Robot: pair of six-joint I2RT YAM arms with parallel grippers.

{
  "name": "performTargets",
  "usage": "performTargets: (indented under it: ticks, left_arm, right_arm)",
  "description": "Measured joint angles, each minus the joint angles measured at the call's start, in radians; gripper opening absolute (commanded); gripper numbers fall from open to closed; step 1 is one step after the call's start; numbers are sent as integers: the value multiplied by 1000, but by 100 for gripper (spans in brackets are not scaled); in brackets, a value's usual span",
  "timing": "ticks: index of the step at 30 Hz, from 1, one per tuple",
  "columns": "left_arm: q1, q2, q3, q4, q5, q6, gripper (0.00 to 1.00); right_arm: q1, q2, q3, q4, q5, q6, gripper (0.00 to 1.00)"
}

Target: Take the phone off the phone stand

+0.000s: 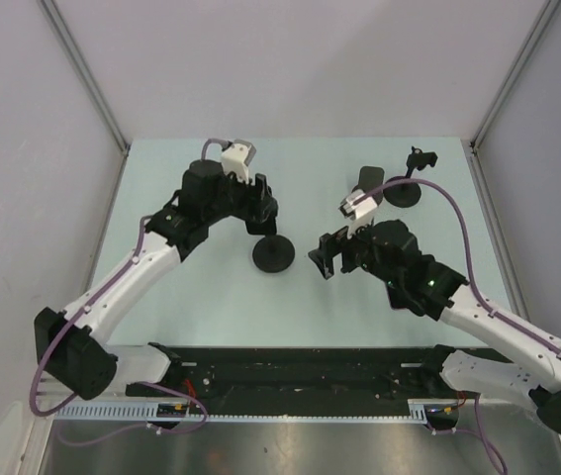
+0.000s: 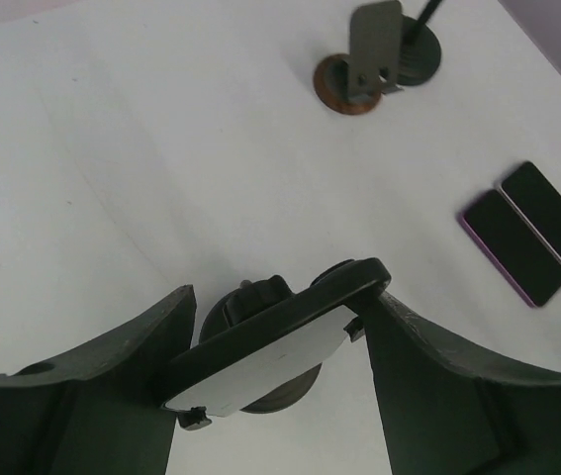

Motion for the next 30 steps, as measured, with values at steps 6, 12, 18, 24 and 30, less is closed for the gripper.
performTargets:
  ticks: [6,12,18,24,30]
  left_arm:
    - [-102,-135,-116,17,-5,-24,0]
    - [-149,-264,-189,69,-16,-50,0]
    - [-161,-301,-241,76,-24,-65,27]
    - [-162,-334,-250,75,-41,-76,72]
    - [-163,-447,-269,75,-64,-58,95]
  right_arm:
    - [145,32,-78,111,100,30,86]
    - [240,85,-122,228,175,47,85]
    - [269,123,-145,286,219,56,85]
    - [270,106,-146,293,234,52,89]
    - [251,37,-136,262,185,24,100]
